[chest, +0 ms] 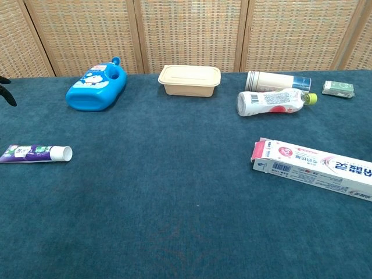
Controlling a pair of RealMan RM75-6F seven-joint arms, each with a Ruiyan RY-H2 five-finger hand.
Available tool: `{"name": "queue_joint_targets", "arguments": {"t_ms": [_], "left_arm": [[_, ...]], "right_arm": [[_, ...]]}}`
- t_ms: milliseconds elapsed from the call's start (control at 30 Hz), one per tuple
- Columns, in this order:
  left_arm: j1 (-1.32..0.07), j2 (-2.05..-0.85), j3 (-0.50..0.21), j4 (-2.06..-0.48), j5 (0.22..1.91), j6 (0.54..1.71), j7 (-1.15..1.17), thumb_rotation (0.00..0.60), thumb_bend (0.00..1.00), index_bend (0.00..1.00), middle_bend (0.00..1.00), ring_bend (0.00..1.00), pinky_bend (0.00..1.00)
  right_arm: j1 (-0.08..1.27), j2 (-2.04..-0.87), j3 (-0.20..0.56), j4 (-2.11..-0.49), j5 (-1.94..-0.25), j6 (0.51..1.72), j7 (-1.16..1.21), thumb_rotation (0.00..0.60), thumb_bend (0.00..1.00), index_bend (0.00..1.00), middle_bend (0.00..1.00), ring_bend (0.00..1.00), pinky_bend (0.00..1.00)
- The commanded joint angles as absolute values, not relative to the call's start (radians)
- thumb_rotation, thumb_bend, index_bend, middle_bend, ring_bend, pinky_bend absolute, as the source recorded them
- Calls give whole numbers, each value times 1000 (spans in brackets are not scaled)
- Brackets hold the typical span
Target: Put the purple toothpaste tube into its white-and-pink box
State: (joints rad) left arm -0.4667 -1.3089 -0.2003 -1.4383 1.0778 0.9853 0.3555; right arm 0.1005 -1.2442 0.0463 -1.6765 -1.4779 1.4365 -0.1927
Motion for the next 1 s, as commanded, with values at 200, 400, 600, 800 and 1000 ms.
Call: {"name": "queue_joint_targets", "arguments": {"t_ms": [200, 400, 600, 800, 1000], "left_arm": [[-518, -1364, -184, -1369, 995, 923, 425, 600, 218, 310, 0, 0, 0], [-535, -1389, -167, -1325, 964, 910, 449, 600, 218, 316, 0, 0, 0], [-545, -1418, -153, -1275, 943, 889, 452, 600, 218, 319, 0, 0, 0], [-556, -1454, -141, -1229, 936, 877, 449, 600, 218, 332, 0, 0, 0], [-564, -1475, -133, -1207, 935, 877, 456, 600, 217, 335, 0, 0, 0]], "right_arm": [[98, -1242, 49, -1677, -1480, 1444, -182, 600, 239, 0, 0, 0, 0], [97, -1242, 52, -1673, -1478, 1446, -175, 600, 239, 0, 0, 0, 0], [97, -1244, 50, -1674, -1487, 1452, -176, 600, 239, 0, 0, 0, 0], [97, -1245, 51, -1672, -1485, 1451, -174, 600, 240, 0, 0, 0, 0], [96, -1245, 54, -1670, -1485, 1455, -167, 600, 239, 0, 0, 0, 0]]}}
